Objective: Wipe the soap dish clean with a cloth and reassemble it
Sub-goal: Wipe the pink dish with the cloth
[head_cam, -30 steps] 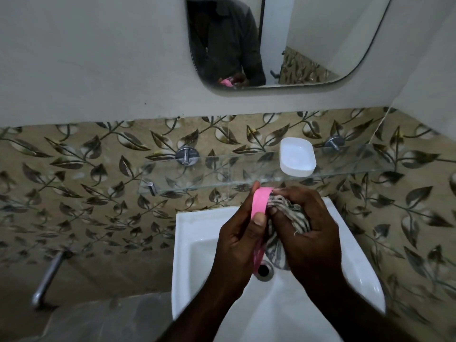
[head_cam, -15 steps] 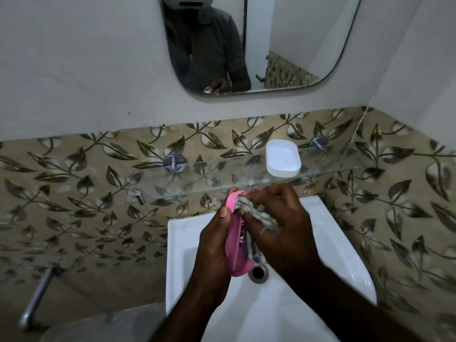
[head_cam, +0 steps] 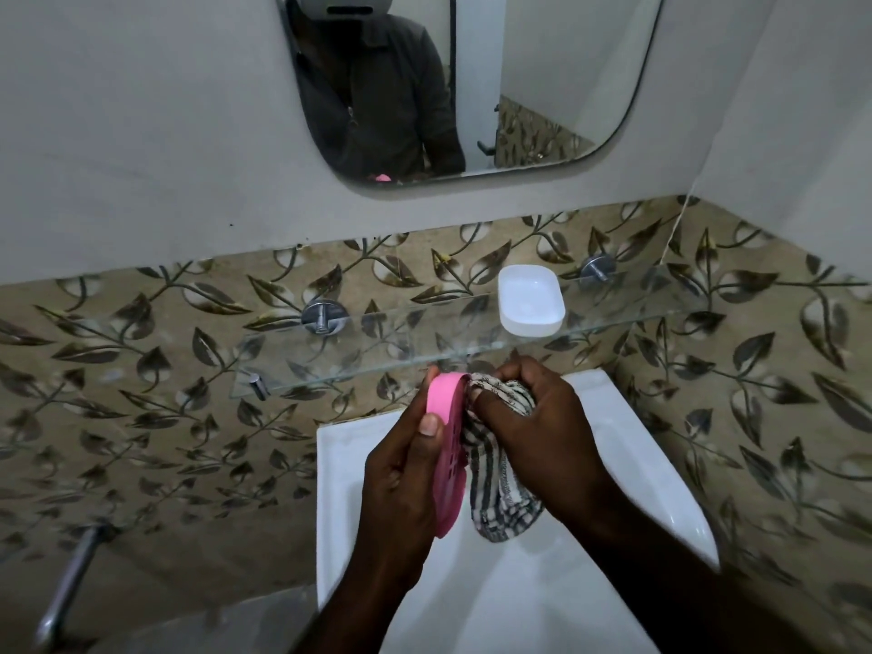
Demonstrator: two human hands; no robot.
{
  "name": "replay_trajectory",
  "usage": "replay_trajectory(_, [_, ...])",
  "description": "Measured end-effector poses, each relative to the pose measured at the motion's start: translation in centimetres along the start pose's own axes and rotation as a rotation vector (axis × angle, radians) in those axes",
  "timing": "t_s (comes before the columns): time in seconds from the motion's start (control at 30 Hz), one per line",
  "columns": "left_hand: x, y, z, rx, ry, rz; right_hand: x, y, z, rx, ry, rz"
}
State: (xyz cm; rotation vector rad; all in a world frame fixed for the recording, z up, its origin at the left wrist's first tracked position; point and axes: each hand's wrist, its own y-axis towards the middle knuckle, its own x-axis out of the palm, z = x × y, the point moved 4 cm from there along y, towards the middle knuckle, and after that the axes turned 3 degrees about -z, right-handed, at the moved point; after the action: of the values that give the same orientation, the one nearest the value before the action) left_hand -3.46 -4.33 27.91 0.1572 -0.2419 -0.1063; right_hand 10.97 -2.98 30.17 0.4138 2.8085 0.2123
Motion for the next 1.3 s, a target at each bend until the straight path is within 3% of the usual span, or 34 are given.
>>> replay_trajectory(0.1, [0.3,0.1,0.2,0.014,0.033,-0.044,0.0,-0.7,0.7,0.048,0.047,-0.026])
replay_trajectory(0.2, [0.1,0.6,0.2,-0.034,-0.086,-0.028,0.2,-1.7,0.7,0.055,0.017,-0.106])
replay_trajectory(0.47, [1.4,0.6,-0.6,-0.24,-0.316,-0.099,-1.5,-0.2,-2.0,-0.1,-0.065,0.058])
replay_trajectory(0.7, [-0.3,1.1,-0.3,-0.279,-0.321,-0.027,0.5,-3.8,0.8,0.052,-0.044,-0.126])
replay_trajectory(0.87, [0.4,0.8,-0.9,-0.393,-0.373,-0.096,0.0,-1.6,-1.7,-0.028,0.055,0.005])
replay_trajectory(0.97, [0.3,1.3,-1.0,-0.439,-0.4,-0.064,0.7,-2.6,-2.6,-0.211,-0.116,-0.067])
replay_trajectory(1.13, [-0.7,1.4,-1.9,-0.541,-0.457,0.045,1.5,-5.2,-1.2,-0.348,-0.229,-0.374])
replay_trajectory(1.3, [0.6,0.9,-2.3,-0.563,-0.517,-0.022,0.4,-2.1,-1.8,-0.25,-0.23,-0.174])
